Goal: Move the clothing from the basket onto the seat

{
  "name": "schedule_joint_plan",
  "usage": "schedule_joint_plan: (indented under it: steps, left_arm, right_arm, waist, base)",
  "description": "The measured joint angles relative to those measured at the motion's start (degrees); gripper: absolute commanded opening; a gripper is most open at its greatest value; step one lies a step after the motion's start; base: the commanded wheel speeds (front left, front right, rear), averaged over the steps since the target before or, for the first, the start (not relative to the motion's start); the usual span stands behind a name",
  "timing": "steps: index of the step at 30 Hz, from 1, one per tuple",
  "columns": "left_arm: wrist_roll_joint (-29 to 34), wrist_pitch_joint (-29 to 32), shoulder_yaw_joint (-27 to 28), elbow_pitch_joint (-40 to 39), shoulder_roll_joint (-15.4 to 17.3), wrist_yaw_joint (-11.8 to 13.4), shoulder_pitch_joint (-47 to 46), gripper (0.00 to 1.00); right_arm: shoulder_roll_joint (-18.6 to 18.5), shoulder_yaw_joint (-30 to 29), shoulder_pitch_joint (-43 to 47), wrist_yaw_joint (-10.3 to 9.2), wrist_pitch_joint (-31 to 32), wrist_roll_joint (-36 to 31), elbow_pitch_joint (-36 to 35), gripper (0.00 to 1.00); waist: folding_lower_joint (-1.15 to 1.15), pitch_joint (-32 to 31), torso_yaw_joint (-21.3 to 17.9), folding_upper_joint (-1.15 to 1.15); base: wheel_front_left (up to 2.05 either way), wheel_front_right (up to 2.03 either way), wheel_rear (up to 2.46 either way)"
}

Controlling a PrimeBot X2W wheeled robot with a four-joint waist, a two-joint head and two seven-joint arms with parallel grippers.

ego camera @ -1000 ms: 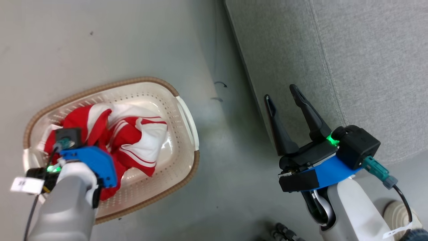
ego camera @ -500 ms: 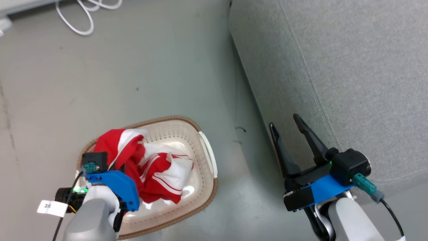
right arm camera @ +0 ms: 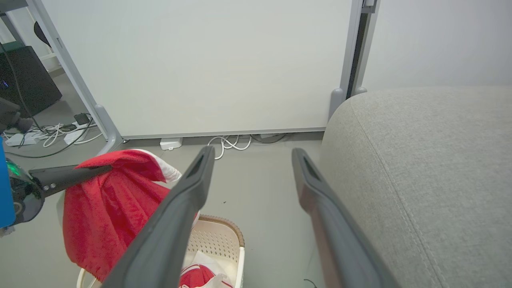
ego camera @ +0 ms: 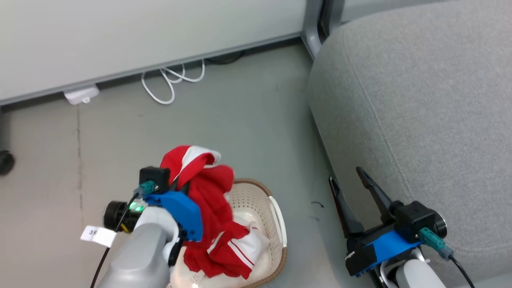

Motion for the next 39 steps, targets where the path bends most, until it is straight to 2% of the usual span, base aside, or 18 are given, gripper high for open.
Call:
schedule_joint_plan:
  steps: [5,16,29,39]
  left_arm:
    - [-4.74,1.72,-5.50,-7.94,-0.25,0.13,0.93,0.00]
    - [-8.54,4.74,-13.74,-20.20,-0.22,2.91,-2.00,0.00]
    - [-13.04,7.22,-19.25,-29.20,-0.20,3.65,-8.46,0.00]
    - [-18.06,7.22,-24.71,-32.40,-0.22,5.92,-10.27,0.00]
  right_arm:
    - [0.00,-0.22,1.08,0.00,0.01,-0.31,0.67,1.00]
    - [-0.01,0.07,2.09,0.00,0.68,-0.62,0.59,1.00]
    - [-0.01,2.09,2.64,0.00,1.71,-0.11,0.59,1.00]
    - [-0.01,3.11,2.64,0.00,2.02,0.18,0.54,1.00]
  waist:
    - [0.00,-3.21,1.70,0.00]
    - [0.01,-6.62,3.74,0.00]
    - [0.01,-7.79,4.10,0.00]
    - [0.01,-7.70,3.59,0.00]
  base:
    - [0.00,0.00,0.00]
    - [0.00,0.00,0.00]
    - [0.00,0.00,0.00]
    - [0.00,0.00,0.00]
